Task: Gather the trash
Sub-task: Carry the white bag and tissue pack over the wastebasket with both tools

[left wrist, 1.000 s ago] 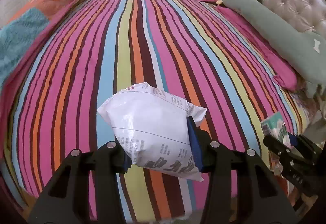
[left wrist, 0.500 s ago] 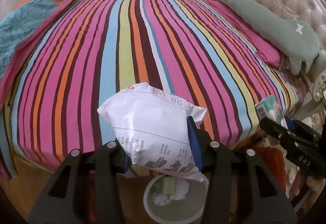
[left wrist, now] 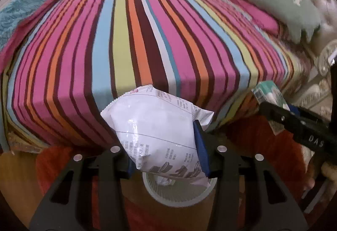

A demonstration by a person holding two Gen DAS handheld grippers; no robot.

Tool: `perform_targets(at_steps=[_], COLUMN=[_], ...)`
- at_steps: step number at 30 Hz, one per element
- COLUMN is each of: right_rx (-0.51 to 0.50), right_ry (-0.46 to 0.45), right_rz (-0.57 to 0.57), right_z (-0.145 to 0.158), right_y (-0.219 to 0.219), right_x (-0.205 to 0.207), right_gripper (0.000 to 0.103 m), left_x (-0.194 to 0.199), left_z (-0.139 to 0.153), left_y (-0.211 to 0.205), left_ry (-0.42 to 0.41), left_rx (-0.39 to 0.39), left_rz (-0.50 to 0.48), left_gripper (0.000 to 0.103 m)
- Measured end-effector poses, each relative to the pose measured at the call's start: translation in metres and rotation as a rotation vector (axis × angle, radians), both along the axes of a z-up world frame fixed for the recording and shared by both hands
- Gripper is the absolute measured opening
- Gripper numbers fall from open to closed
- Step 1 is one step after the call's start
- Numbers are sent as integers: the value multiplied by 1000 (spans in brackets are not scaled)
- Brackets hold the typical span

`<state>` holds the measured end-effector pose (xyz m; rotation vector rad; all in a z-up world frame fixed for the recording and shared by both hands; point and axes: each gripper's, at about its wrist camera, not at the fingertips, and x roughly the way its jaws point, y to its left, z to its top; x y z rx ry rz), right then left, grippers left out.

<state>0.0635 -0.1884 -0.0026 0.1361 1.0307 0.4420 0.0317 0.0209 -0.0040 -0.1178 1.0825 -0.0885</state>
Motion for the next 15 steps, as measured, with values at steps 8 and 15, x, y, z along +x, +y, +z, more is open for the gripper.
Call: perform_targets(at_steps=[8, 15], right_rx=[1, 22], right_ry=[149, 361], right_rz=[1, -12], right_z=[-38, -87], right_y=[-2, -1], right_x=[-5, 1], right_gripper=[48, 48], left_x=[-16, -8], left_z=[-44, -96], left_y=[-19, -30], left_ry=[125, 314], left_rx=[-3, -8], left_rz=[-40, -66], left_gripper=[46, 45])
